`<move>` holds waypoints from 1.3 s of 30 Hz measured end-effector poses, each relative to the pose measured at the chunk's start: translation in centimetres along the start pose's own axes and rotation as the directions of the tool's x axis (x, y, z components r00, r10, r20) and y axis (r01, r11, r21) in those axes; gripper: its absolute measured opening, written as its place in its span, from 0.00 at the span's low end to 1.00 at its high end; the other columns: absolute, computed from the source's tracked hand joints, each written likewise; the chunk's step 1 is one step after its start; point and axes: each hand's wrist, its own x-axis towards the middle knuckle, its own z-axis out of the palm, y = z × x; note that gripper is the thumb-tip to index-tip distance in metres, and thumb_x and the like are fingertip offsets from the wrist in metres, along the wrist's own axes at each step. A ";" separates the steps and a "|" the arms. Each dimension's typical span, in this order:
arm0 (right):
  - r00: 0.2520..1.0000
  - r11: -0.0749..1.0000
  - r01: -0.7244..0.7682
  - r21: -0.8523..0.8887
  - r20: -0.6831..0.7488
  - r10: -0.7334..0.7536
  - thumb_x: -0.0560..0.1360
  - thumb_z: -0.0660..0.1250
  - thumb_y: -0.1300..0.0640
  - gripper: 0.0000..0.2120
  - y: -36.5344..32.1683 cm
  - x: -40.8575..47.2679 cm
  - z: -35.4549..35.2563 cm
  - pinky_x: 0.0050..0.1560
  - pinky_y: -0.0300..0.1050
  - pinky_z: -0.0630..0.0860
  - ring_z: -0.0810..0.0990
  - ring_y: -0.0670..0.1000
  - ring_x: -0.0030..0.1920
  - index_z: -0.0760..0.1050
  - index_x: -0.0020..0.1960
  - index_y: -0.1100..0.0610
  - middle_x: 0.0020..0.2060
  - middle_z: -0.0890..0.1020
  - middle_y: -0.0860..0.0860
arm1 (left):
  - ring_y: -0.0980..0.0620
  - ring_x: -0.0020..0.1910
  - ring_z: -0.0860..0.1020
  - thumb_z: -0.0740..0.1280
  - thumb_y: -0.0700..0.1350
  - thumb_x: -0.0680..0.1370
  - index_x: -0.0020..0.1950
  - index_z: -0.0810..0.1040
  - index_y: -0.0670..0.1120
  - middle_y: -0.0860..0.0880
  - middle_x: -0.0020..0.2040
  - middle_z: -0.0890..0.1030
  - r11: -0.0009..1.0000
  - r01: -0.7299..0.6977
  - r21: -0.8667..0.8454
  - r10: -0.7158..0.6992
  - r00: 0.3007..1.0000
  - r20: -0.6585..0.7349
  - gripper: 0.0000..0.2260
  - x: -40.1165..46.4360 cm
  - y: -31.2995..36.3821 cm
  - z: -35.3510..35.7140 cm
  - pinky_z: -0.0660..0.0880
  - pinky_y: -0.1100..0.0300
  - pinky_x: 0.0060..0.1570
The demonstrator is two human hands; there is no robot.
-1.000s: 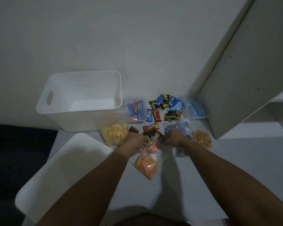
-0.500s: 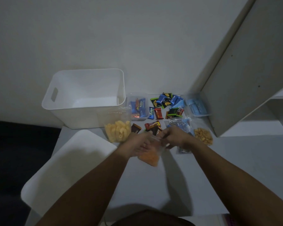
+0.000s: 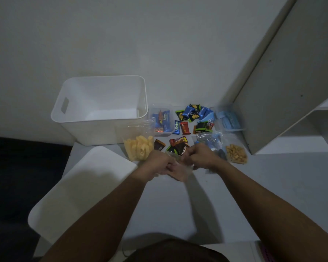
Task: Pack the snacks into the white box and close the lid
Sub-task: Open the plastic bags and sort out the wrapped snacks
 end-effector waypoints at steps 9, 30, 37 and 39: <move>0.951 0.970 0.103 -0.220 -0.263 -0.161 0.73 0.68 0.61 0.07 -1.3 0.2 0.2 0.33 0.40 0.74 0.78 0.44 0.30 0.83 0.39 0.58 0.29 0.81 0.47 | 0.43 0.44 0.84 0.70 0.50 0.62 0.47 0.82 0.40 0.41 0.43 0.85 0.996 -0.008 0.088 0.007 1.000 0.009 0.19 -0.5 0.7 -1.4 0.79 0.44 0.53; 0.914 0.912 0.252 -0.325 -0.231 -0.334 0.72 0.73 0.57 0.02 -5.2 0.2 -3.5 0.40 0.38 0.73 0.79 0.42 0.36 0.81 0.41 0.52 0.34 0.80 0.44 | 0.52 0.40 0.83 0.75 0.37 0.69 0.39 0.85 0.44 0.48 0.38 0.85 0.720 -0.637 0.276 0.692 0.628 -0.357 0.03 1.0 3.7 -3.8 0.79 0.58 0.48; 0.867 0.844 0.186 -0.503 -0.320 -0.382 0.71 0.70 0.64 0.06 -5.6 0.8 -3.5 0.44 0.49 0.79 0.81 0.51 0.41 0.83 0.43 0.54 0.38 0.84 0.49 | 0.52 0.48 0.80 0.75 0.37 0.70 0.47 0.84 0.43 0.47 0.46 0.84 0.730 -0.651 0.207 0.683 0.696 -0.221 0.07 0.3 4.8 -3.5 0.75 0.62 0.49; 0.861 0.841 0.195 -0.504 -0.323 -0.393 0.70 0.70 0.63 0.06 -5.6 0.9 -3.5 0.44 0.49 0.80 0.81 0.50 0.39 0.82 0.41 0.53 0.35 0.83 0.46 | 0.47 0.55 0.80 0.76 0.37 0.69 0.45 0.84 0.42 0.45 0.46 0.84 0.729 -0.648 0.220 0.685 0.695 -0.219 0.06 0.3 5.1 -3.3 0.77 0.53 0.57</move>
